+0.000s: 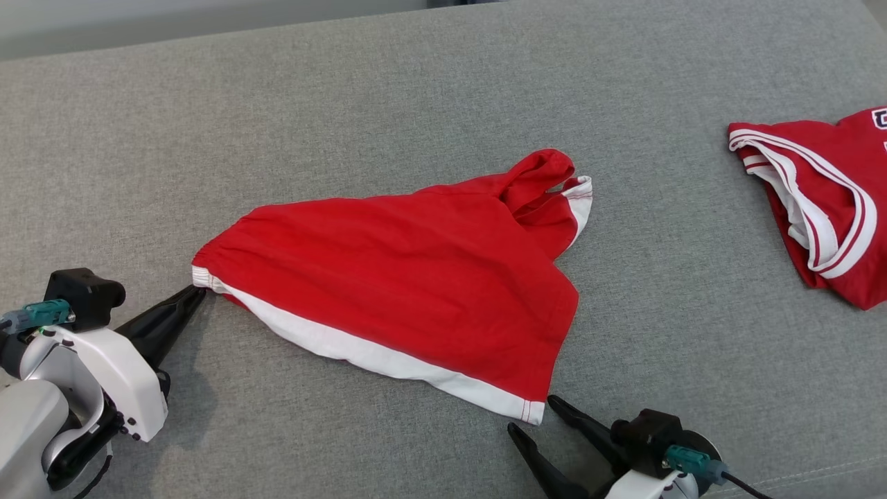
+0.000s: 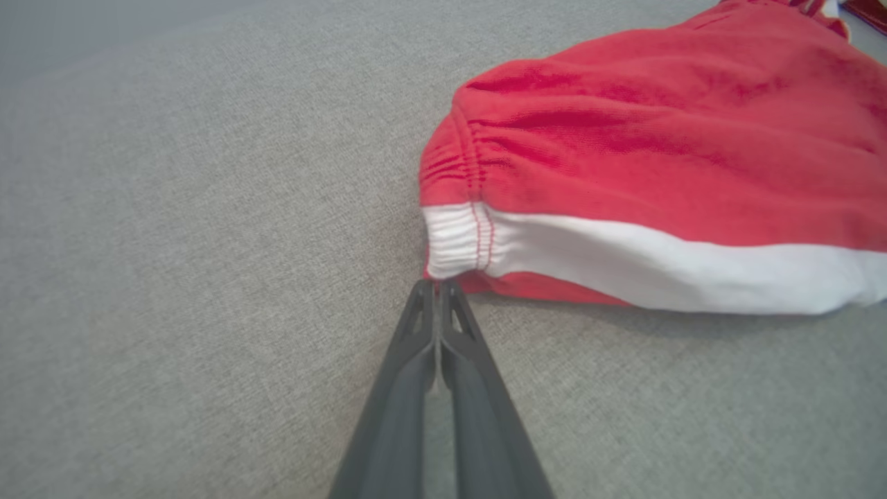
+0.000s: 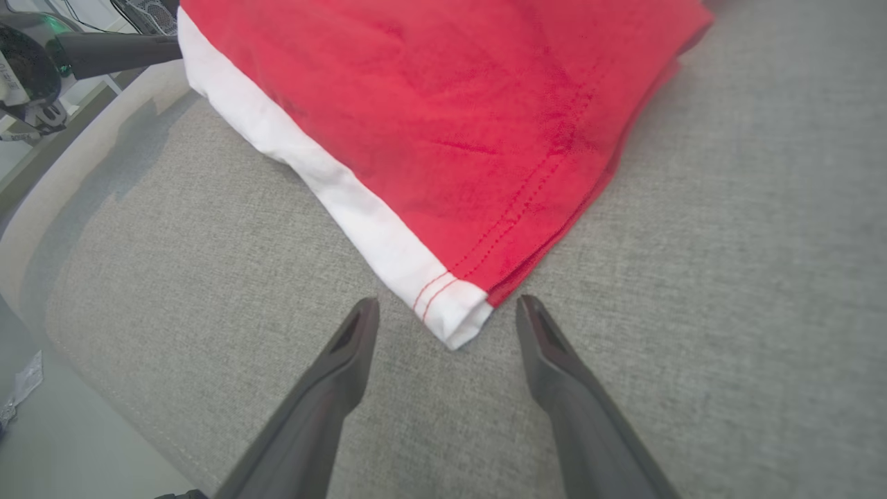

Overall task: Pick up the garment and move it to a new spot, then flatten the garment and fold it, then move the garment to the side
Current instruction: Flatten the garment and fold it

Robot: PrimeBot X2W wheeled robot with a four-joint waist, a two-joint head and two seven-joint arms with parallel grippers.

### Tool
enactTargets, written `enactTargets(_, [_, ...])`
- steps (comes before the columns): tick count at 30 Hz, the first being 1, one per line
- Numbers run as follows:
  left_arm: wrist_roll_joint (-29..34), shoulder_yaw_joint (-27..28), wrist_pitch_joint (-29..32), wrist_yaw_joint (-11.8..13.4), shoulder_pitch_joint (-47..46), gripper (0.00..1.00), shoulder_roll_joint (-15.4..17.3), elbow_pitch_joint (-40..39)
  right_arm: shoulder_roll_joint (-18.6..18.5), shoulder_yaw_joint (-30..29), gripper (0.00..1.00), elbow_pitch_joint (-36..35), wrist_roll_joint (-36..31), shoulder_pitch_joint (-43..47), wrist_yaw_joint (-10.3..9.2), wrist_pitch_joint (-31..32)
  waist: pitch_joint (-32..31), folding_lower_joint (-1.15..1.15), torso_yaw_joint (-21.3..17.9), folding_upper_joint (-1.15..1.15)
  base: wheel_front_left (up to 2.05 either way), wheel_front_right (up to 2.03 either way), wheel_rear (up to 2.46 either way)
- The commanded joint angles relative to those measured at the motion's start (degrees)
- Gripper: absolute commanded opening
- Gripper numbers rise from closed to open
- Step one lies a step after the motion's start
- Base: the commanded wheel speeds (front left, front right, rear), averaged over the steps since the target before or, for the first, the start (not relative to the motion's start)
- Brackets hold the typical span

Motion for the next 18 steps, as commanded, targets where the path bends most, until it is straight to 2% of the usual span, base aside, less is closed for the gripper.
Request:
enactTargets(1, [-0.4, -0.2, -0.3, -0.1, -0.9, 0.00, 0.2, 0.4, -0.1, 0.1, 0.94, 0.7, 0.2, -0.9, -0.02, -0.4, 0.1, 0.00, 0.2, 0.00, 0.00, 0.00, 0.00])
enactTargets(2, [-0.5, -0.4, -0.6, -0.1, -1.2, 0.00, 0.1, 0.5, 0.2, 0.7, 0.39, 1.7, 0.9, -1.4, -0.02, -0.5, 0.2, 0.00, 0.3, 0.00, 0.00, 0.00, 0.00])
enactTargets(3, [-0.6, -0.7, -0.8, -0.1, -1.5, 0.00, 0.0, 0.6, 0.3, 1.0, 0.00, 2.7, 1.0, -2.0, -0.02, -0.9, 0.3, 0.00, 0.4, 0.00, 0.00, 0.00, 0.00])
enactTargets(10, [-1.3, -1.6, -3.3, -0.1, -2.9, 0.00, 0.2, 0.8, -0.7, 0.2, 0.00, 3.5, 2.9, -4.8, -0.02, -5.5, 0.3, 0.00, 1.1, 0.00, 0.00, 0.00, 0.00])
enactTargets(14, [-0.8, -1.0, -4.5, -0.1, -3.5, 0.00, 1.1, -0.9, -2.6, -3.3, 0.00, -0.8, 3.8, -5.5, -0.02, -7.9, -0.3, 0.00, 1.0, 0.00, 0.00, 0.00, 0.00])
enactTargets(18, [0.5, -0.1, -5.0, 1.1, -5.1, 0.00, 1.7, -4.9, -4.3, -8.7, 0.00, -7.3, 7.1, -5.9, -0.02, -8.3, -1.4, 0.00, 1.1, 0.00, 0.00, 0.00, 0.00])
